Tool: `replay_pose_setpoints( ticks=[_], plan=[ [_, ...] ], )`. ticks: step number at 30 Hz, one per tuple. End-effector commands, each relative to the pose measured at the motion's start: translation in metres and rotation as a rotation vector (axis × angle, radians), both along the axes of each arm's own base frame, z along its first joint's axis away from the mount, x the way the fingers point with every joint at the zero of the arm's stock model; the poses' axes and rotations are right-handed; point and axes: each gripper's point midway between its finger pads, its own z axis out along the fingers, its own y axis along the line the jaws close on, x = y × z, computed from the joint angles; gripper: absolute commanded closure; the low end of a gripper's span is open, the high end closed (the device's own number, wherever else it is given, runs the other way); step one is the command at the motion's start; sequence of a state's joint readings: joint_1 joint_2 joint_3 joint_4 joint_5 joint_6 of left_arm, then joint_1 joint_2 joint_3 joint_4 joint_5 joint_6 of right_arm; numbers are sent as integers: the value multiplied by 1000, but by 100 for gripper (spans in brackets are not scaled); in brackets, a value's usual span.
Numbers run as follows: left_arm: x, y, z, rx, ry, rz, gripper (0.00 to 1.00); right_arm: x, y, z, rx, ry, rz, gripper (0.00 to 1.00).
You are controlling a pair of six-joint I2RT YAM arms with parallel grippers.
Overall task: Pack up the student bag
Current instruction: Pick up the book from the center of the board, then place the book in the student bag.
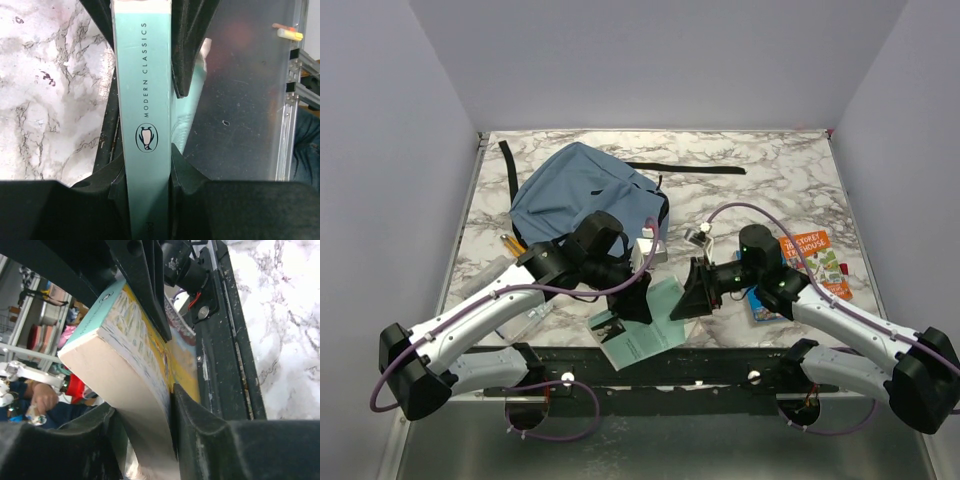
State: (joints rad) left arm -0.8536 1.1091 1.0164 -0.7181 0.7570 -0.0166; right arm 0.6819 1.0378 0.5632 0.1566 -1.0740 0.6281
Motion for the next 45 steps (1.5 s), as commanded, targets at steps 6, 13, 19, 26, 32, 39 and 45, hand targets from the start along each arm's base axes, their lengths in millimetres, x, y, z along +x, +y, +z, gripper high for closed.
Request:
replay_pose_setpoints(
  ticks=[6, 13, 19, 26, 32, 39, 45],
  plan=[
    [33, -8, 35, -70, -107, 120, 68, 20, 2, -14, -91, -10, -127, 100],
    [144, 49, 57, 50, -288, 790, 27, 88, -52, -27, -523, -33, -682, 100],
    [187, 54, 53, 88, -314, 958, 25, 117, -126, 15, -632, -128, -1122, 100],
    [220, 20, -3, 283, -212, 882, 17, 121, -150, 31, -615, -117, -1276, 100],
    [250, 10, -43, 437, -218, 860, 23, 117, -128, 20, -544, -84, -1188, 100],
    [260, 6, -65, 509, -213, 834, 25, 111, -113, 11, -521, -18, -1134, 100],
    [260, 10, -83, 590, -196, 820, 31, 111, -110, 9, -508, -15, -1122, 100]
  ],
)
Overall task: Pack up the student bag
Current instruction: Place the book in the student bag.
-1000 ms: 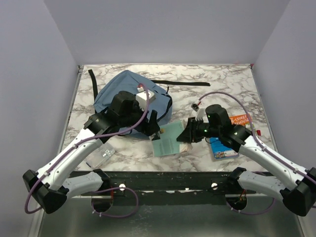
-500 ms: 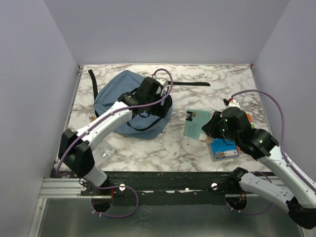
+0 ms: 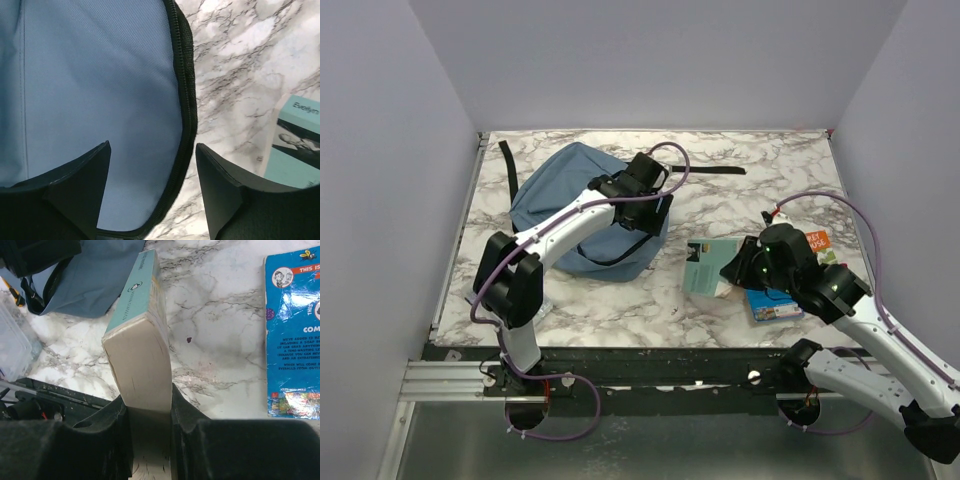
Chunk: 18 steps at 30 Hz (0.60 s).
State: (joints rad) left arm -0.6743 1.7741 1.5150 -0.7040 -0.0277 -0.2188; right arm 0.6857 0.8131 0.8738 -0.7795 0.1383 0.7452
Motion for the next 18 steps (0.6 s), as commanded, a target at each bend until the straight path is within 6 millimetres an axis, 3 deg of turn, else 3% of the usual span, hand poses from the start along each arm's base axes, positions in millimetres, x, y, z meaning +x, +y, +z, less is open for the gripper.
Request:
replay_pose_setpoints(
  ticks=[1, 5, 12, 18],
  plan=[
    [4, 11, -10, 90, 13, 16, 36, 10, 16, 25, 107, -76, 8, 100],
    [7, 16, 1, 100, -27, 24, 71, 11, 16, 23, 102, -67, 8, 100],
    [7, 28, 22, 105, -100, 38, 85, 10, 21, 21, 118, -49, 13, 100],
    [10, 43, 45, 106, -204, 81, 100, 8, 37, 30, 191, -37, 60, 100]
  ],
)
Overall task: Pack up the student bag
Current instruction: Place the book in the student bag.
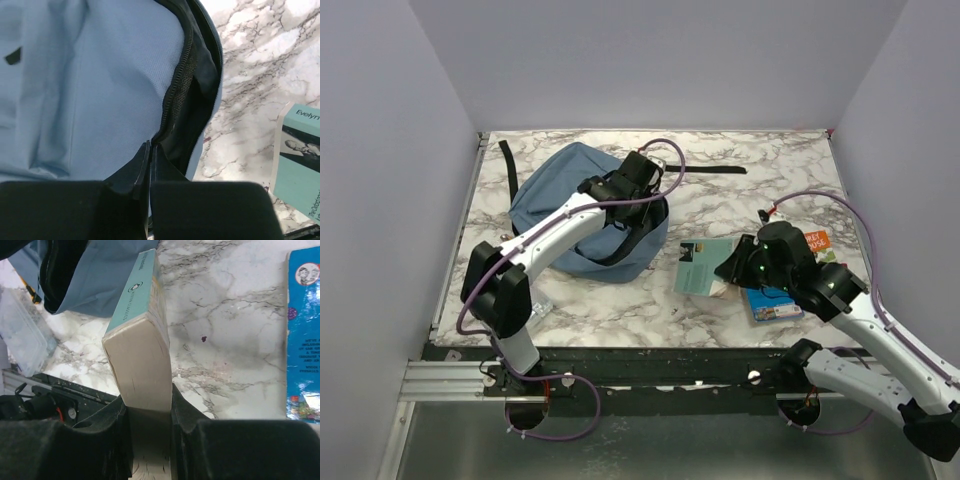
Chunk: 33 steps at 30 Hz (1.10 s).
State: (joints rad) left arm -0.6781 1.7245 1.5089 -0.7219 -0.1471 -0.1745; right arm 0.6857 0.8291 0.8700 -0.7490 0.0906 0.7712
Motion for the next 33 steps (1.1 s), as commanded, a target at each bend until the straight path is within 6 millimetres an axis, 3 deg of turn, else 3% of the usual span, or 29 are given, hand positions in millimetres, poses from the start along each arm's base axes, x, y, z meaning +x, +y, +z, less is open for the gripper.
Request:
replay_pose_setpoints(
  ticks=[1, 6, 11, 19, 23, 28, 31, 33],
  plan=[
    [4, 23, 34, 19, -133, 54, 100, 9, 29, 32, 160, -53, 38, 100],
    [3, 33, 61, -16, -229, 81, 100, 13, 59, 59, 353, -38, 58, 100],
    [-3, 26, 85, -107, -283, 48, 100, 27, 94, 79, 574, 16, 47, 100],
    [-13, 13, 108, -201, -301, -30, 100, 66, 114, 60, 725, 94, -74, 100],
    [-19, 10, 112, -224, -298, -60, 100, 91, 114, 44, 790, 91, -152, 100],
    [-25, 0, 107, -259, -259, -103, 100, 105, 131, 49, 943, 96, -93, 100],
    [-26, -3, 105, -264, -249, -113, 100, 120, 136, 46, 911, 71, -106, 100],
    [-25, -3, 104, -261, -249, -115, 100, 131, 143, 31, 865, 86, -103, 100]
  ],
)
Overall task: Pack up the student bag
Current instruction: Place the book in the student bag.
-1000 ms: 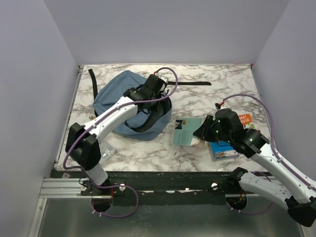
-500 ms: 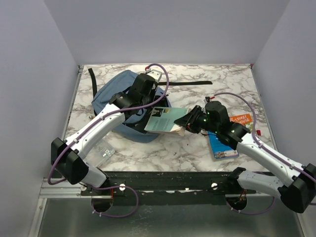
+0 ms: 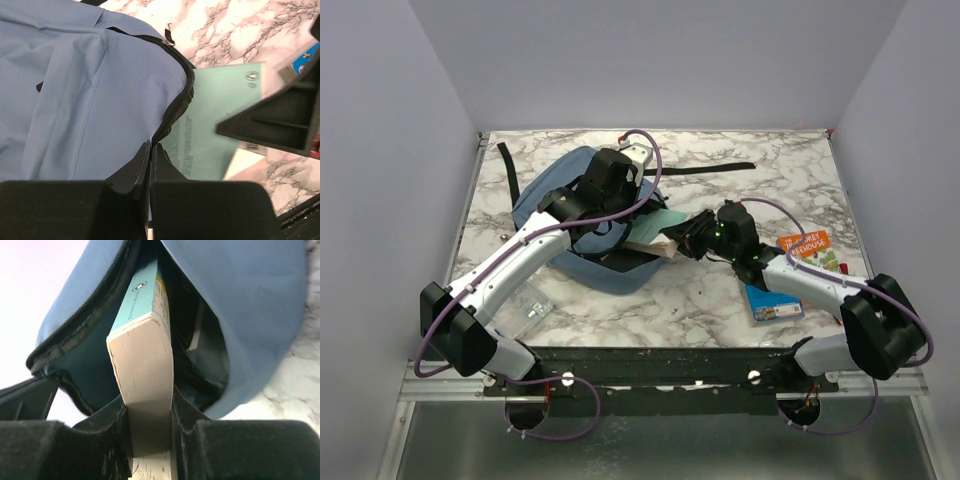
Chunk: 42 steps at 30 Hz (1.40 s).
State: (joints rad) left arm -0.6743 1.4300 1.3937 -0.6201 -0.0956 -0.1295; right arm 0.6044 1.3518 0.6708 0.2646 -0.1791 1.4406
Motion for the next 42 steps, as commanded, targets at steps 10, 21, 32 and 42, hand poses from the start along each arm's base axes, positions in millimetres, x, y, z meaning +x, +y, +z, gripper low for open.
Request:
replay_pose_setpoints(
  ticks=[10, 21, 32, 42],
  plan=[
    [-7, -25, 11, -93, -3, -121, 100, 49, 82, 11, 113, -364, 66, 100],
    [-2, -22, 4, -64, 0, -104, 100, 16, 97, -73, -108, -191, 262, 31],
    [-3, -28, -3, -64, 29, -123, 100, -20, 68, -90, -162, -119, 307, 47],
    [-8, -28, 4, -82, 22, -130, 100, 49, 66, -17, 135, -338, -79, 100]
  ],
)
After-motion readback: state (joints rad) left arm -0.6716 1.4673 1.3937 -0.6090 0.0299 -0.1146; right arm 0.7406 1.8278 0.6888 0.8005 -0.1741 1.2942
